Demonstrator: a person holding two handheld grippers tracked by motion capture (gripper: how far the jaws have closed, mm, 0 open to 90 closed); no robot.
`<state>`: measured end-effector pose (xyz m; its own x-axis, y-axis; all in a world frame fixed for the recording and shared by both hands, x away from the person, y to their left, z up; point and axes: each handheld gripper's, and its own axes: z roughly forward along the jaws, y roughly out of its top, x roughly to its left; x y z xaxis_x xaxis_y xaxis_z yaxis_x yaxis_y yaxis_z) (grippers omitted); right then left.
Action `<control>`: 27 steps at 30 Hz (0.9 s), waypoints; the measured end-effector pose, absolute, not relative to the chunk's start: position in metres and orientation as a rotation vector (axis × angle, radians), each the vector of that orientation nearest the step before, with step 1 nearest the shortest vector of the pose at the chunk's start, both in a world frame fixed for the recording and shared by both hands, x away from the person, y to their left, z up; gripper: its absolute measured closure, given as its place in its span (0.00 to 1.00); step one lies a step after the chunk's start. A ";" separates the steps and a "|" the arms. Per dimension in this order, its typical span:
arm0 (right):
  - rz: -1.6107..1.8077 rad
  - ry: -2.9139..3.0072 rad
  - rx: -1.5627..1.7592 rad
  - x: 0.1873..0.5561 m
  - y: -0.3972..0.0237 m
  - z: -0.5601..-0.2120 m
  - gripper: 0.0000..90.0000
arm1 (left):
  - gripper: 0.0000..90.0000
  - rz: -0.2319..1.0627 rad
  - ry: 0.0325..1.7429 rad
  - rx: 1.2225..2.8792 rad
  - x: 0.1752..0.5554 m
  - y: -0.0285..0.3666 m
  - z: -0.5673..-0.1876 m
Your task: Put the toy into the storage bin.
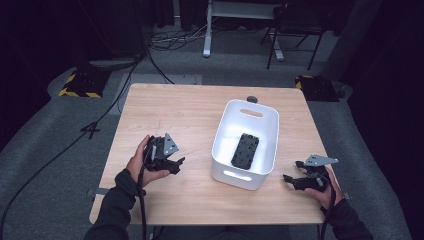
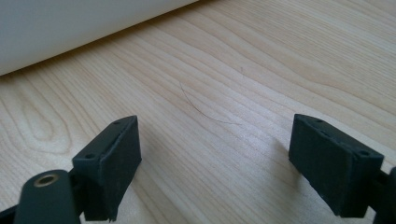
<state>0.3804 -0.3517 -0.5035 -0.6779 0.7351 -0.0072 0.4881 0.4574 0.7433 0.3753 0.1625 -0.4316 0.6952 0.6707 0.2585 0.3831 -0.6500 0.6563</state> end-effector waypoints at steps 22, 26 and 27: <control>1.059 2.384 1.039 0.381 -0.352 -0.504 0.19 | 0.18 0.625 0.993 2.324 0.340 0.205 -0.482; 1.059 2.384 1.041 0.380 -0.352 -0.503 0.19 | 0.18 0.577 1.027 2.288 0.334 0.212 -0.488; 1.059 2.384 1.041 0.380 -0.352 -0.503 0.19 | 0.18 0.580 1.031 2.279 0.332 0.215 -0.489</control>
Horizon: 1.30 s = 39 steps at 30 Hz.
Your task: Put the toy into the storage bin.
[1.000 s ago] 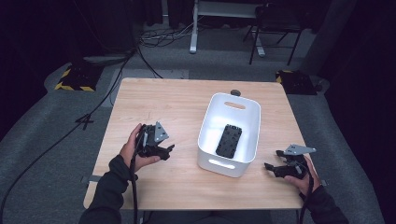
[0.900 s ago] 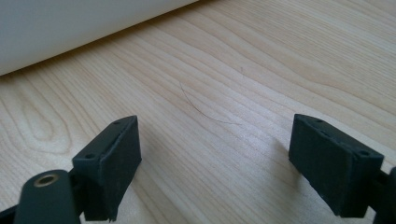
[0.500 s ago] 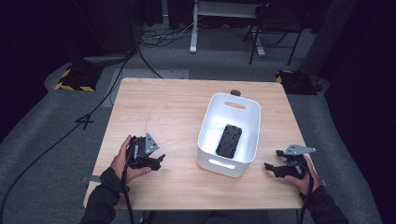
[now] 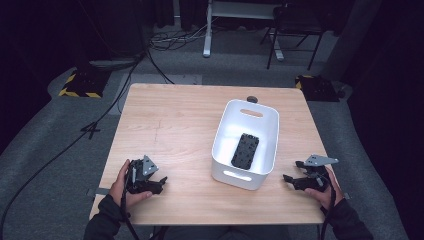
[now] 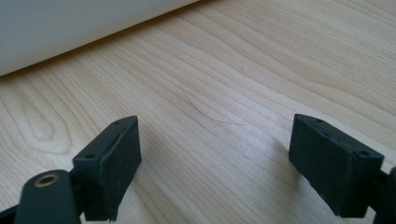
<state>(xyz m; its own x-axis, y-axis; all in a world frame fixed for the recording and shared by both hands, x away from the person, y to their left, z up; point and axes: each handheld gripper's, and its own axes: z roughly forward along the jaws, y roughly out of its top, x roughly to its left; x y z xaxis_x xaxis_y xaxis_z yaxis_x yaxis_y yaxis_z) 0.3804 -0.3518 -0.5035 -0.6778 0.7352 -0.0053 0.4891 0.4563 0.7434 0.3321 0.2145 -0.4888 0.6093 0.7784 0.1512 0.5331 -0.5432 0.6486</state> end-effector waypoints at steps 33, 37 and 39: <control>1.063 2.387 1.034 0.380 -0.352 -0.504 0.19 | 0.16 0.437 1.179 2.134 0.320 0.235 -0.503; 1.062 2.388 1.033 0.380 -0.352 -0.504 0.19 | 0.16 0.439 1.182 2.134 0.320 0.235 -0.503; 1.062 2.388 1.032 0.380 -0.352 -0.504 0.19 | 0.16 0.439 1.182 2.134 0.320 0.235 -0.503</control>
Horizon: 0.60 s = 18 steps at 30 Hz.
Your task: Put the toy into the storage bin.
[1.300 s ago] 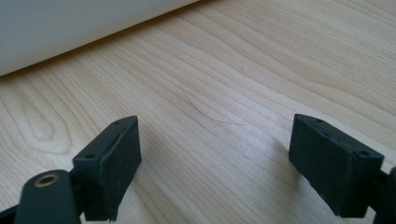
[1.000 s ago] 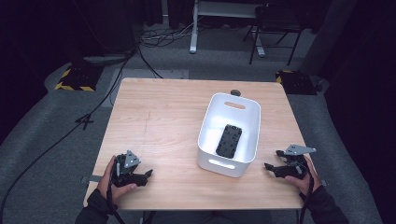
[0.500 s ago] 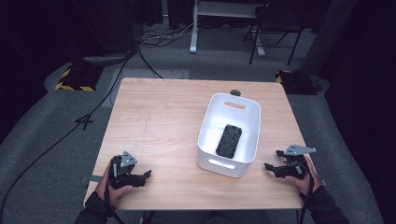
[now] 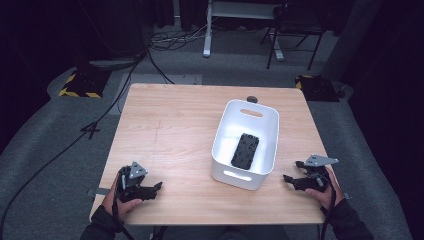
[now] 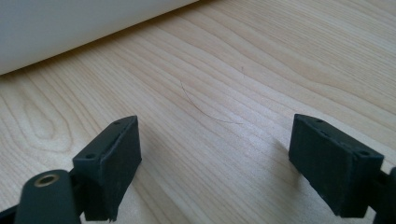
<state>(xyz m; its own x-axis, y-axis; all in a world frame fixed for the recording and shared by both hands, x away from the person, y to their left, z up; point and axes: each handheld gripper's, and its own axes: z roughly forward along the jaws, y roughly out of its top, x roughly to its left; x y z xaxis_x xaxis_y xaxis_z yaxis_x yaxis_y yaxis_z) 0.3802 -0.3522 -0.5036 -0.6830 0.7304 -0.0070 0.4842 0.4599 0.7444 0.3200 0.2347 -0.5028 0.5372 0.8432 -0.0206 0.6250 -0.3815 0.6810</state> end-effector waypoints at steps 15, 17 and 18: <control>1.063 2.389 1.037 0.380 -0.352 -0.504 0.19 | 0.16 0.438 1.181 2.134 0.320 0.235 -0.503; 1.063 2.389 1.037 0.380 -0.352 -0.504 0.19 | 0.16 0.443 1.187 2.130 0.321 0.234 -0.503; 1.063 2.389 1.037 0.380 -0.352 -0.504 0.19 | 0.16 0.443 1.187 2.130 0.321 0.234 -0.503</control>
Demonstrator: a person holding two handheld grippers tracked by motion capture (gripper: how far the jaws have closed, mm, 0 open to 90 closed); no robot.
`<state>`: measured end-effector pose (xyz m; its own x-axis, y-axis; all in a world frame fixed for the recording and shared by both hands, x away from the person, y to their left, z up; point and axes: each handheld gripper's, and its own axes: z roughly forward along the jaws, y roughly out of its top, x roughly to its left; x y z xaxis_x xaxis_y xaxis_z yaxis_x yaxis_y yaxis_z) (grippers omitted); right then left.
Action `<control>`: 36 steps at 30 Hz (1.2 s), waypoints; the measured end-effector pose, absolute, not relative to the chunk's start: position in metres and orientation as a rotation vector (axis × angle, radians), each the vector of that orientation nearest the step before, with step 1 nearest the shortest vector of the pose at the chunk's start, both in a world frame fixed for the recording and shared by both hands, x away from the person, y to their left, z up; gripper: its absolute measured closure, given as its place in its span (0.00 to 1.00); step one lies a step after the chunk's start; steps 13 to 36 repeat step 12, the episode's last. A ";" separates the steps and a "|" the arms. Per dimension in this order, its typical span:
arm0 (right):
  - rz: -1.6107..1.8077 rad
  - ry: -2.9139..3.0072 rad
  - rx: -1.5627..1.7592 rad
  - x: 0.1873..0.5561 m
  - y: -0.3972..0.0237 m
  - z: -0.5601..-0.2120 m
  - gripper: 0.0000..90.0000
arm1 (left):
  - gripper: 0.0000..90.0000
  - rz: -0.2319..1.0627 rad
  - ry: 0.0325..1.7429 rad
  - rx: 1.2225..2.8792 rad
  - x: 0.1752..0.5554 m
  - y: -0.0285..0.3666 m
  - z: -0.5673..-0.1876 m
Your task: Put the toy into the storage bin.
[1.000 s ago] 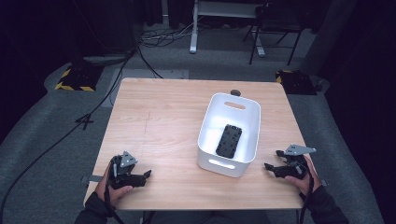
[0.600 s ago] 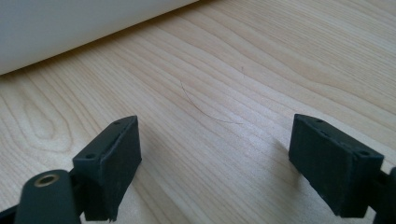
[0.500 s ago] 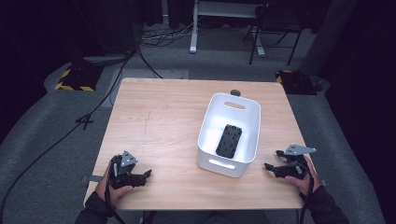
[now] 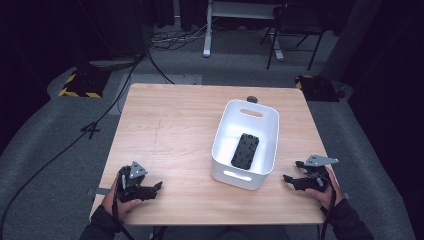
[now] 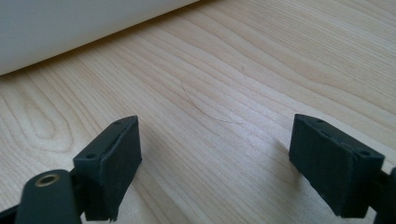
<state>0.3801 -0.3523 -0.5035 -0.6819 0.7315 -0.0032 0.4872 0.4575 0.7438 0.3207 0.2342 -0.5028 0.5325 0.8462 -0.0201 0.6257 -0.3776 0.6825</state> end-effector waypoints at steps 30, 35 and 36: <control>1.064 2.389 1.034 0.380 -0.352 -0.504 0.19 | 0.16 0.449 1.194 2.128 0.321 0.234 -0.503; 1.064 2.389 1.034 0.380 -0.352 -0.504 0.19 | 0.16 0.449 1.194 2.128 0.321 0.234 -0.503; 1.064 2.389 1.034 0.380 -0.352 -0.504 0.19 | 0.16 0.449 1.194 2.128 0.321 0.234 -0.503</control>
